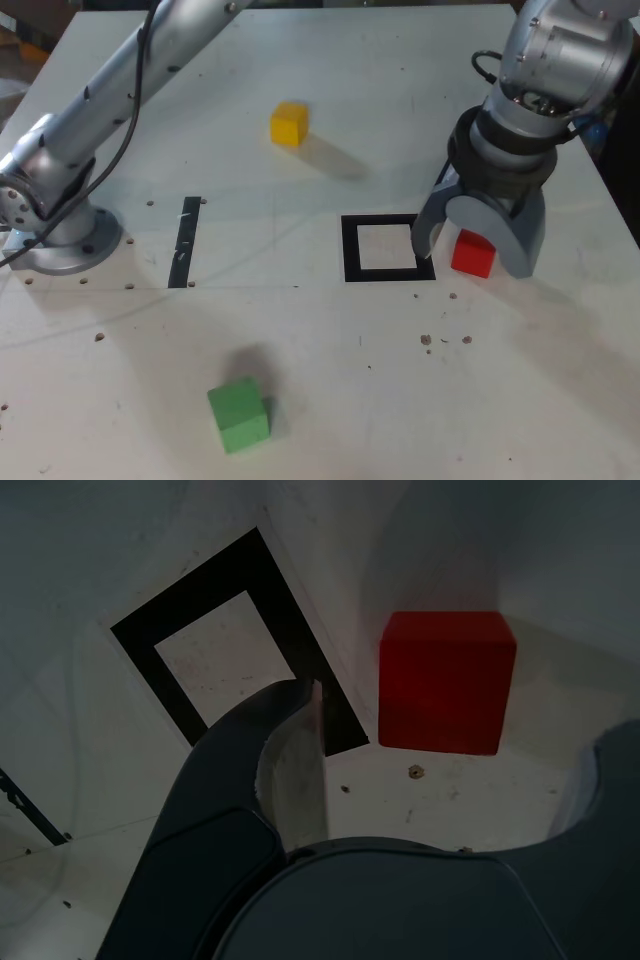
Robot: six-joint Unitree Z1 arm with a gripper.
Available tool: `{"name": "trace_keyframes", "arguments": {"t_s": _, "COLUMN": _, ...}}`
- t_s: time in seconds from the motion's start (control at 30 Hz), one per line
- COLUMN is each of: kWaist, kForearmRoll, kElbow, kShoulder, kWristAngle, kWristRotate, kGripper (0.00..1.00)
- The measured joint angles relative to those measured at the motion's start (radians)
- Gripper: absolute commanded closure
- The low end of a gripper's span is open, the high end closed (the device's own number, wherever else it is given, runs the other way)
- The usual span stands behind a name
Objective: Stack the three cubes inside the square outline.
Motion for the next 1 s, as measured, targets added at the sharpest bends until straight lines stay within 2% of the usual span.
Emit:
{"name": "trace_keyframes", "arguments": {"t_s": 0.2, "kWaist": 0.012, "kForearmRoll": -0.012, "kElbow": -0.007, "kShoulder": 0.012, "kWristAngle": -0.011, "kWristRotate": 0.01, "kGripper": 0.38}}
{"name": "trace_keyframes", "arguments": {"t_s": 0.43, "kWaist": 0.035, "kForearmRoll": -0.042, "kElbow": -0.011, "kShoulder": 0.025, "kWristAngle": -0.024, "kWristRotate": 0.057, "kGripper": 0.49}}
{"name": "trace_keyframes", "arguments": {"t_s": 0.63, "kWaist": 0.044, "kForearmRoll": -0.056, "kElbow": -0.014, "kShoulder": 0.032, "kWristAngle": -0.019, "kWristRotate": 0.073, "kGripper": 0.52}}
{"name": "trace_keyframes", "arguments": {"t_s": 0.87, "kWaist": 0.059, "kForearmRoll": -0.056, "kElbow": -0.015, "kShoulder": 0.04, "kWristAngle": -0.016, "kWristRotate": 0.09, "kGripper": 0.67}}
{"name": "trace_keyframes", "arguments": {"t_s": 1.0, "kWaist": 0.059, "kForearmRoll": -0.059, "kElbow": -0.019, "kShoulder": 0.04, "kWristAngle": -0.023, "kWristRotate": 0.091, "kGripper": 0.7}}
